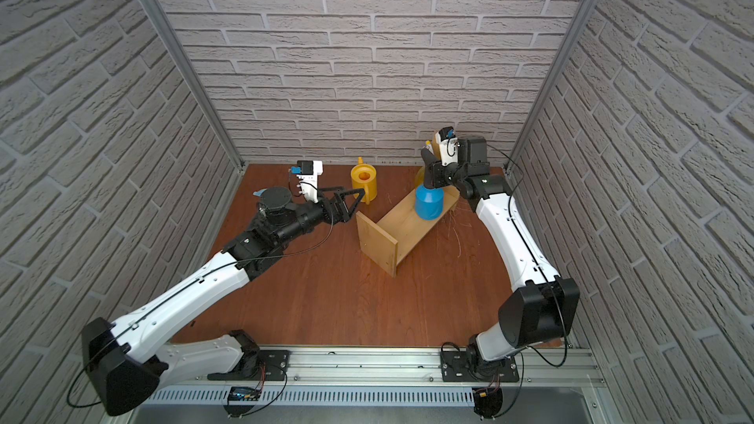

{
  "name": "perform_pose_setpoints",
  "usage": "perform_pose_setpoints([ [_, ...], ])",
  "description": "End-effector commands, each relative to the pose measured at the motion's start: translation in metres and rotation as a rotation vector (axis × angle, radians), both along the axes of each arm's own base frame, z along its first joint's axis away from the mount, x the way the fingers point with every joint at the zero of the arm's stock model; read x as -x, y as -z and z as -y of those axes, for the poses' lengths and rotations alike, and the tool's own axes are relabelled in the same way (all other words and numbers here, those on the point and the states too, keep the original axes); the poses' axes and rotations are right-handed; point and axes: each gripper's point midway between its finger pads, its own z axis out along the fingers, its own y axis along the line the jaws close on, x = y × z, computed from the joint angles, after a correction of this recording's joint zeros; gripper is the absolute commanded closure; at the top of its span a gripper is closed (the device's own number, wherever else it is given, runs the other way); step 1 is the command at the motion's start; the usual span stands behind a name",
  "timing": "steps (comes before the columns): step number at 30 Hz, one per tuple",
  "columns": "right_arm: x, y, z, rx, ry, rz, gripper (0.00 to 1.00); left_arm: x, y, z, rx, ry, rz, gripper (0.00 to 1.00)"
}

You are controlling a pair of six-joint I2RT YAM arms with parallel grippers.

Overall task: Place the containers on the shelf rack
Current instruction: 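Place the container on the shelf.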

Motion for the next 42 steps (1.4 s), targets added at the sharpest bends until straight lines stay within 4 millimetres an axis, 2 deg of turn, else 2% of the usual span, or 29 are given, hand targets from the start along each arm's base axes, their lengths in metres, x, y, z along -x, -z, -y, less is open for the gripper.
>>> perform_pose_setpoints([
  [1, -0.005, -0.012, 0.009, -0.003, 0.021, 0.055, 0.95, 0.002, -0.009, -0.001, 0.012, -0.001, 0.043, 0.02],
  [6, -0.003, -0.011, 0.011, -0.004, 0.019, 0.053, 0.92, 0.001, -0.009, 0.000, 0.012, 0.000, 0.042, 0.02],
  [10, -0.002, -0.009, 0.012, -0.006, 0.019, 0.044, 0.84, -0.001, -0.007, 0.002, 0.012, 0.004, 0.038, 0.02],
  [17, 0.000, -0.011, 0.011, -0.015, 0.015, 0.039, 0.52, -0.001, -0.006, 0.002, 0.011, 0.002, 0.033, 0.02],
  [24, 0.008, -0.025, 0.014, -0.031, 0.033, 0.062, 0.38, -0.001, -0.007, 0.002, 0.009, -0.002, 0.033, 0.02],
  [33, 0.033, -0.053, 0.018, -0.049, 0.039, 0.106, 0.32, -0.002, -0.008, 0.002, 0.008, -0.001, 0.031, 0.02],
  [42, 0.075, -0.107, 0.022, -0.116, 0.043, 0.228, 0.25, -0.005, -0.004, 0.000, -0.035, -0.022, 0.001, 0.02],
])
